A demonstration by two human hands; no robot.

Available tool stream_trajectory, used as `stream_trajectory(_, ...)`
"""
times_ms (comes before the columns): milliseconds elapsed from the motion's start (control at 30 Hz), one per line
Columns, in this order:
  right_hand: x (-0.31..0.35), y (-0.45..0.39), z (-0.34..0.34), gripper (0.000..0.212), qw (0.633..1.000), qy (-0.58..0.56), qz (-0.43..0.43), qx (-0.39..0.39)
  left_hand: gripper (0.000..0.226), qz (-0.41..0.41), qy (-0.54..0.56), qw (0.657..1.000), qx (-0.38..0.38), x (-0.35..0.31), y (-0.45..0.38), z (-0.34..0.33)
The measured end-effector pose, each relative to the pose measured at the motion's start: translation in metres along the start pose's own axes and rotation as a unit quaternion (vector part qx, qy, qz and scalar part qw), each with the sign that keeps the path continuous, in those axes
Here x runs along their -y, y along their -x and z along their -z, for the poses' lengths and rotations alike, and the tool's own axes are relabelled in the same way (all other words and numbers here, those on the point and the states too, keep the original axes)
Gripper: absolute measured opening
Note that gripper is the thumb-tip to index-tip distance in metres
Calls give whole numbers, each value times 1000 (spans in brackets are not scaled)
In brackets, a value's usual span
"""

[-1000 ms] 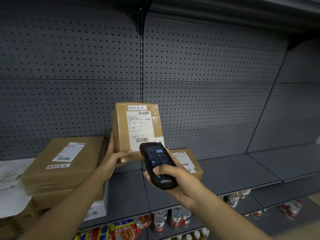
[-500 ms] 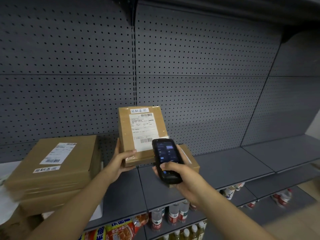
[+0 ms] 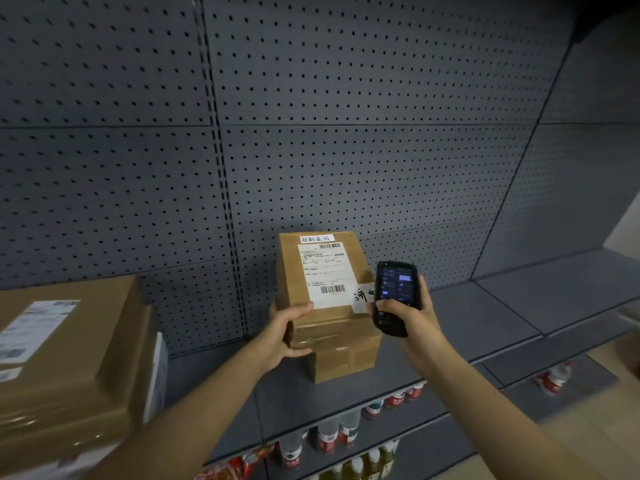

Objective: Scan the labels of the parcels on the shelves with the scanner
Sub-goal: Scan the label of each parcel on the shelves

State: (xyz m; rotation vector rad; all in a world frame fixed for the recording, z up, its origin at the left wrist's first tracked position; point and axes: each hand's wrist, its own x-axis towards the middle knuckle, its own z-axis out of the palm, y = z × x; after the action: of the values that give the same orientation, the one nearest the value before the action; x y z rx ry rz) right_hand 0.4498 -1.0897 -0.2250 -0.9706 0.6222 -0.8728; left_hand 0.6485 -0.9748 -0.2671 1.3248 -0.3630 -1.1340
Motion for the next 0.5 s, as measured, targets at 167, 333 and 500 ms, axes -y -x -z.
stream_trajectory(167, -11, -55, 26, 78, 999, 24, -33, -5, 80, 50, 19, 998, -14, -3, -44, -25)
stream_trajectory(333, -22, -93, 43, 72, 998, 16, -61, 12, 45, 95, 11, 995, -32, 2, -70, -35)
stream_trajectory(500, -31, -112, 46, 78, 996, 43, -75, 9, 60, 157, -43, 985, -48, 2, -87, -34)
